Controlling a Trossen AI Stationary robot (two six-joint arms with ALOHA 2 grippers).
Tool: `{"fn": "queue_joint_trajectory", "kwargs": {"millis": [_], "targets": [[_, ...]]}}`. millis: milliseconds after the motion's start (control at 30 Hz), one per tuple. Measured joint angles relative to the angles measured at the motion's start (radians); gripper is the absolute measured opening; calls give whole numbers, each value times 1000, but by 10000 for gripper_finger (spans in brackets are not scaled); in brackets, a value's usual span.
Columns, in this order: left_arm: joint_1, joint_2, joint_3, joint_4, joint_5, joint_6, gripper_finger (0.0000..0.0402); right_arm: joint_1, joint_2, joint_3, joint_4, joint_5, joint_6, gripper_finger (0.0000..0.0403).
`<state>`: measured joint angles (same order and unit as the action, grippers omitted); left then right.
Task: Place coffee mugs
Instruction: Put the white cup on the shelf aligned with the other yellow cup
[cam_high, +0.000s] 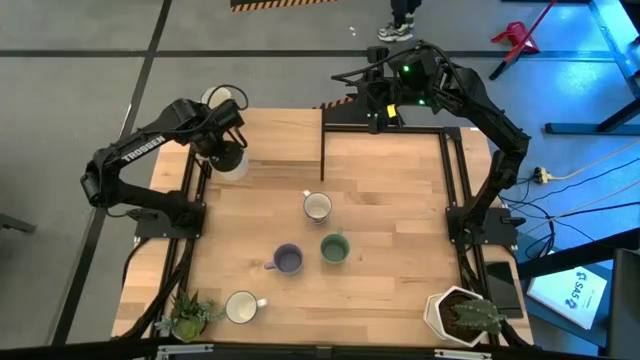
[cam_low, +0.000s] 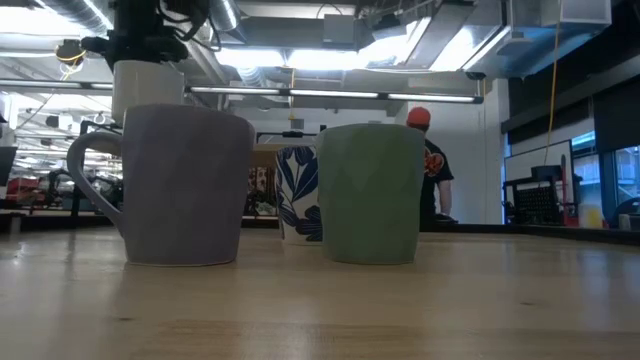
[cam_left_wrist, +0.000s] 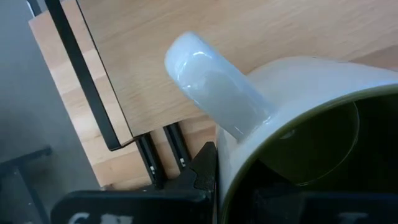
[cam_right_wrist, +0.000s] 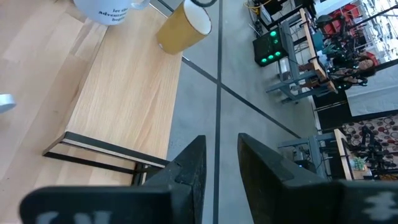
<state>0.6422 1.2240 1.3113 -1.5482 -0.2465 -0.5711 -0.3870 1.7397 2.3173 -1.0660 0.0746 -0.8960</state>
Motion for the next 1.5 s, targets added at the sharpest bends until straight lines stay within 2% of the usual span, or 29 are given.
{"fn": "queue_joint_trajectory", "kwargs": {"millis": [300,767,1033,1500], "targets": [[5,0,-13,19,-21,25,15,0,0,0,0,0,0,85],[147,0,-13,16,-23,76,15,0,0,0,-1,0,12,85],[200,0,-13,17,-34,58,15,0,0,0,-6,0,12,85],[280,0,-13,86,-58,137,15,0,0,0,-6,0,8,85]]}}
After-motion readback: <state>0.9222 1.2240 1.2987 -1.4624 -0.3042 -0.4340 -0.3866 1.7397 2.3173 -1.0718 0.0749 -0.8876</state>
